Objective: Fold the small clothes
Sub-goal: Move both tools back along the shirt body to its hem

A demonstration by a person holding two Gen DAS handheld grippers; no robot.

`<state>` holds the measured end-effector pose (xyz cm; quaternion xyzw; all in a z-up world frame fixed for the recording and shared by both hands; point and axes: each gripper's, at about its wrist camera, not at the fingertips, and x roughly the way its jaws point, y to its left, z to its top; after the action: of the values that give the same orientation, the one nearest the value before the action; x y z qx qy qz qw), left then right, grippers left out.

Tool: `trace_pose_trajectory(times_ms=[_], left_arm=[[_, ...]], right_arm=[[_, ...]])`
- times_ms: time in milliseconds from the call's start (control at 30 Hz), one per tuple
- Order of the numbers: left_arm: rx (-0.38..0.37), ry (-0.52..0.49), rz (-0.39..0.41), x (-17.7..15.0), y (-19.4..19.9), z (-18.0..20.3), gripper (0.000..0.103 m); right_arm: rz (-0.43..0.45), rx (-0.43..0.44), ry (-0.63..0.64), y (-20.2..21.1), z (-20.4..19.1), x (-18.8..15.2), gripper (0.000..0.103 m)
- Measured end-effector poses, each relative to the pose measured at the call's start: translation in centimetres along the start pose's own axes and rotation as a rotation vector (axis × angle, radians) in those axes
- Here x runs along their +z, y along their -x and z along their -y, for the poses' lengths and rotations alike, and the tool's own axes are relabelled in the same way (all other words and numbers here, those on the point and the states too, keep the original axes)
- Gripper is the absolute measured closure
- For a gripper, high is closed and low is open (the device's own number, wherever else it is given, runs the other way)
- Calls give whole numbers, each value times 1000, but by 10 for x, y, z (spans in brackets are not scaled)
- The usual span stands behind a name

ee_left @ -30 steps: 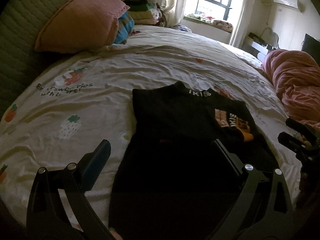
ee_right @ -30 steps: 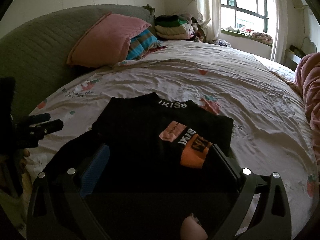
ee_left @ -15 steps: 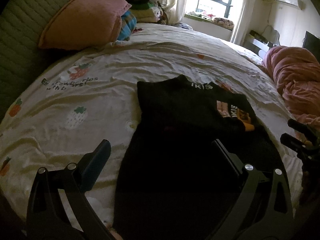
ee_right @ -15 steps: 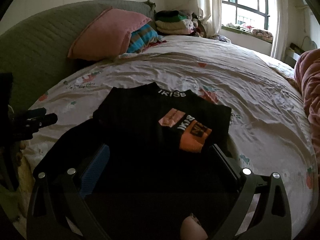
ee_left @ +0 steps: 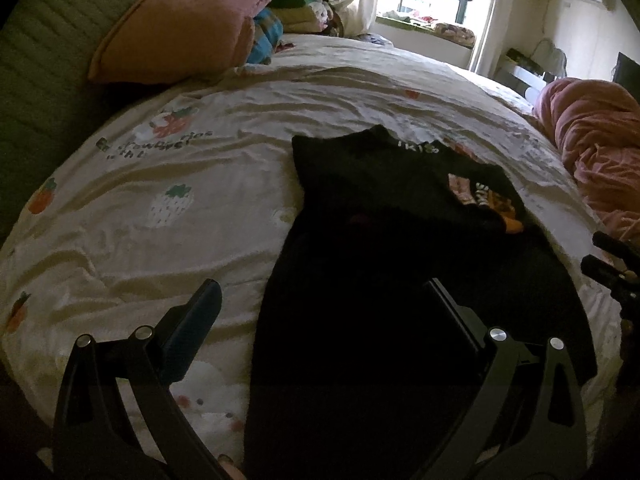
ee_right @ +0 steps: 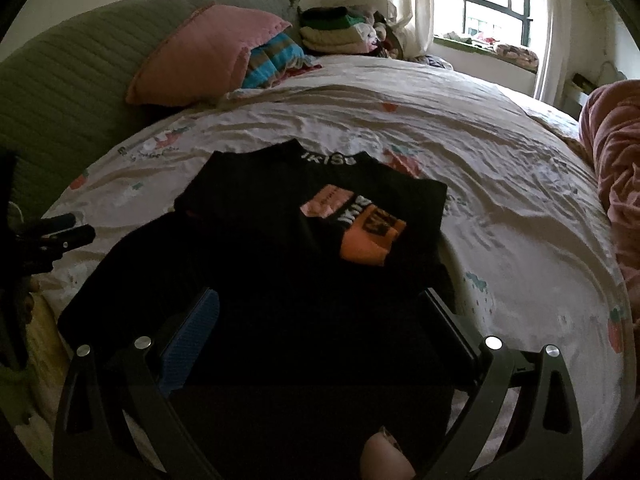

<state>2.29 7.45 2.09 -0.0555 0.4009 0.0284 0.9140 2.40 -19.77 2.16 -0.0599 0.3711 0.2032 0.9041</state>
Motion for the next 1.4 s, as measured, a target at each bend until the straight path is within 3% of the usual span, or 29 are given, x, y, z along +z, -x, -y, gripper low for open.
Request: trace_pose_trajectory(times_ms=[467, 1033, 1133, 1200, 1300, 1400], left_arm=[[33, 19, -65, -27, -7, -17, 10], [-27, 83, -136, -58, -5, -37, 11], [-55, 91, -156, -63, -6, -38, 28], [-82, 96, -171, -68, -6, -39, 46], [-118, 103, -200, -77, -7, -39, 60], [-129, 113, -214, -82, -9, -43, 67]], right_arm=[[-58, 4, 4, -3, 2, -22, 5], [-100, -5, 5, -2, 2, -38, 5], [-110, -7, 5, -2, 3, -41, 5], [-116, -10, 3, -1, 5, -44, 5], [-127, -20, -3, 1, 9, -49, 5], [-140, -26, -10, 2, 14, -54, 5]])
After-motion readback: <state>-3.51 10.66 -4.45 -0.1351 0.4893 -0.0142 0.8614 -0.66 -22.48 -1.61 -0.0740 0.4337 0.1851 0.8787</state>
